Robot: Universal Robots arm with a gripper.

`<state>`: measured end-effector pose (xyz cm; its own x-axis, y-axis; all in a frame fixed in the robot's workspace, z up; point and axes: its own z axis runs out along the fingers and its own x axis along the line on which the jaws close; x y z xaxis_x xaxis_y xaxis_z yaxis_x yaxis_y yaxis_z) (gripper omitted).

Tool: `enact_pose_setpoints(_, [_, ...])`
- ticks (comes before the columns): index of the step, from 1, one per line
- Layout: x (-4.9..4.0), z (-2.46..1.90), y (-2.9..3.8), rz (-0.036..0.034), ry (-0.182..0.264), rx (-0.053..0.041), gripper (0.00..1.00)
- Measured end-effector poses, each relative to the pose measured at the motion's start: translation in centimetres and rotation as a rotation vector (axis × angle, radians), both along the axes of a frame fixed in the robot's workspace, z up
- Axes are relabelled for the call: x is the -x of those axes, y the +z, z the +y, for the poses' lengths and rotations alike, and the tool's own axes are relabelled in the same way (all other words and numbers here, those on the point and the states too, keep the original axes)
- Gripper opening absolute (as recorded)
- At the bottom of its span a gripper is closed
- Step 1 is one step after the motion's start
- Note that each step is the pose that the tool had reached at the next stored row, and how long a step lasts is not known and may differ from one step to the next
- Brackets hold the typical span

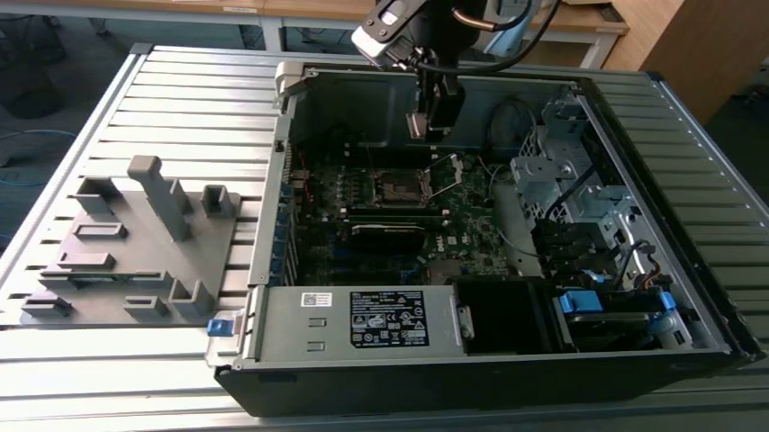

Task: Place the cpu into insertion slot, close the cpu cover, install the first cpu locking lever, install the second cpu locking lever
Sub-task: 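Place the cpu into insertion slot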

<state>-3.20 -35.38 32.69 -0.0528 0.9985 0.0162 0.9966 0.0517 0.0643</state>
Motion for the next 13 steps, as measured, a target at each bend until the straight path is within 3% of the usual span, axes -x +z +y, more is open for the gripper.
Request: enact_pose_setpoints(13, [0.0, 0.0, -0.46, 0.0, 0.0, 0.0, 0.54])
